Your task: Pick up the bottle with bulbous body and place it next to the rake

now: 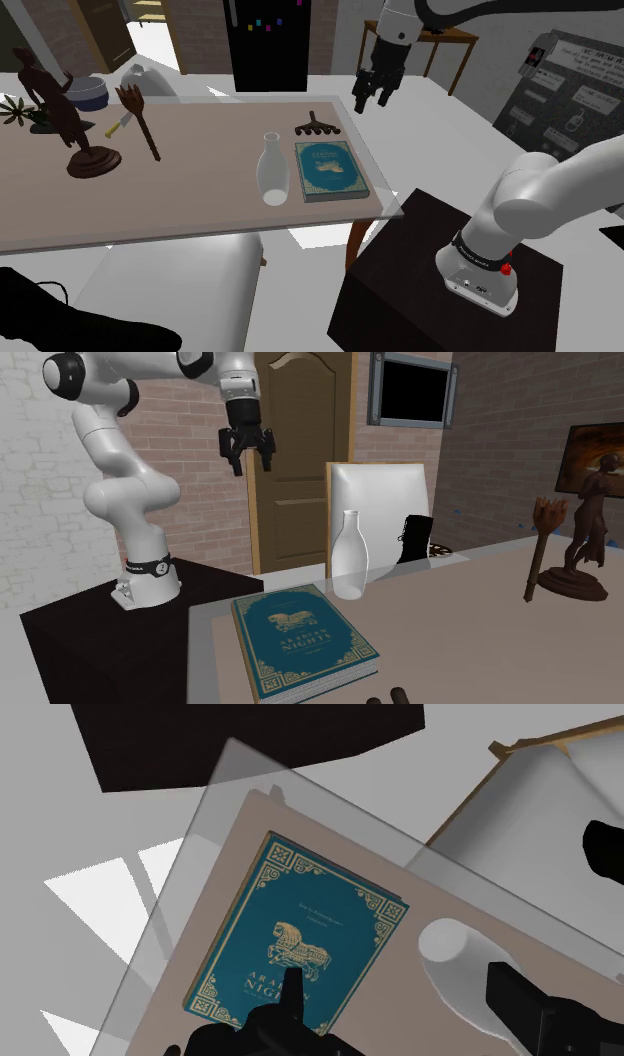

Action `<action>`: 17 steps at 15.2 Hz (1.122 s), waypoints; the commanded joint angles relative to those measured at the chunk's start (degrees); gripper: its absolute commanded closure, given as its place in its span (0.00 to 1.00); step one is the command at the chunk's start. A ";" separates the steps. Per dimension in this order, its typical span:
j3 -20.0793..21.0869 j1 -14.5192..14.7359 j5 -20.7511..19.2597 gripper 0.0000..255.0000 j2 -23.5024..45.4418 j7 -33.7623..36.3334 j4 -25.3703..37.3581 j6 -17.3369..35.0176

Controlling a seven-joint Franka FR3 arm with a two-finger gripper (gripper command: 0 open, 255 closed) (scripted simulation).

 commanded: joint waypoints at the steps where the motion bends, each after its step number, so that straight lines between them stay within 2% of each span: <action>1: 1.52 0.29 0.23 0.00 4.00 1.44 1.37 2.60; 9: 7.49 1.19 -1.40 0.00 20.53 8.36 10.99 9.14; 17: 11.65 3.03 -7.22 0.00 38.46 16.29 25.29 11.51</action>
